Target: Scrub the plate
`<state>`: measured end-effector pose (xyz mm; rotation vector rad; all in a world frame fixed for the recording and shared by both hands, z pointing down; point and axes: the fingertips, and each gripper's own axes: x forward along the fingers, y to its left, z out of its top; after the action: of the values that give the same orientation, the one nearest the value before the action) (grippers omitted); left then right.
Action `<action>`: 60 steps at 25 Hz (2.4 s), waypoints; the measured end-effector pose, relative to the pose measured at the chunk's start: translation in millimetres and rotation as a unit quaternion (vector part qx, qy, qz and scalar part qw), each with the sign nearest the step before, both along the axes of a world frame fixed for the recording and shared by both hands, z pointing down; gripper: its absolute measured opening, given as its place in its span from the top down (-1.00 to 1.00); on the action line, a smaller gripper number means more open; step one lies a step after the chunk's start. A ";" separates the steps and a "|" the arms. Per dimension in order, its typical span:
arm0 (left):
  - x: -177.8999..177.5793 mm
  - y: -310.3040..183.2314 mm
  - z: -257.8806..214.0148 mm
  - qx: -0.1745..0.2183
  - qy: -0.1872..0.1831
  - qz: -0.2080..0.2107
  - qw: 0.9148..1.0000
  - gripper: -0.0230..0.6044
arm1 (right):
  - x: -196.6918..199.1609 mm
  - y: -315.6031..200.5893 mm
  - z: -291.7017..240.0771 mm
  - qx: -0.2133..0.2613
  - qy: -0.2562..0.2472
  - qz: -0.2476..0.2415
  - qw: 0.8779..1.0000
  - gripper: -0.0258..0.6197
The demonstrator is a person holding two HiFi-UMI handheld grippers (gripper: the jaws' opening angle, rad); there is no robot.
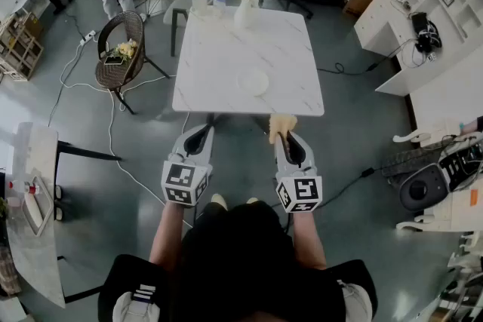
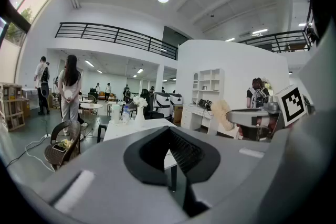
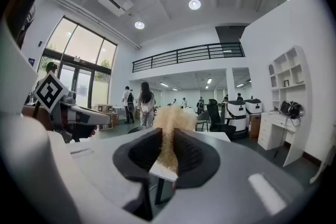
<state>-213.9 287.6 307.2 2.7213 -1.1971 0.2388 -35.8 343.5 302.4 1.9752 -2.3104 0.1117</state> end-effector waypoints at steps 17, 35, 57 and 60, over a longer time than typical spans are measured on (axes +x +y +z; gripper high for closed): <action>10.5 -17.4 11.3 -0.015 0.002 0.026 1.000 0.90 | 16.2 -6.6 0.6 -0.010 -0.015 0.039 0.999 0.69; 133.1 -118.8 21.3 -0.024 -0.006 -0.037 0.999 0.90 | 138.9 -144.5 17.3 -0.015 -0.026 -0.045 0.999 0.68; 155.2 -183.8 74.9 -0.085 -0.020 -0.187 0.979 0.90 | 130.5 -260.6 62.8 -0.061 -0.042 -0.230 0.970 0.68; 151.1 -201.4 87.2 -0.096 -0.017 -0.183 0.978 0.90 | 123.0 -276.1 73.6 -0.071 -0.036 -0.233 0.969 0.69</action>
<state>-62.8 86.2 394.4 2.2911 -1.5654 0.3316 87.2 67.4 376.0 1.3400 -2.6553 0.3028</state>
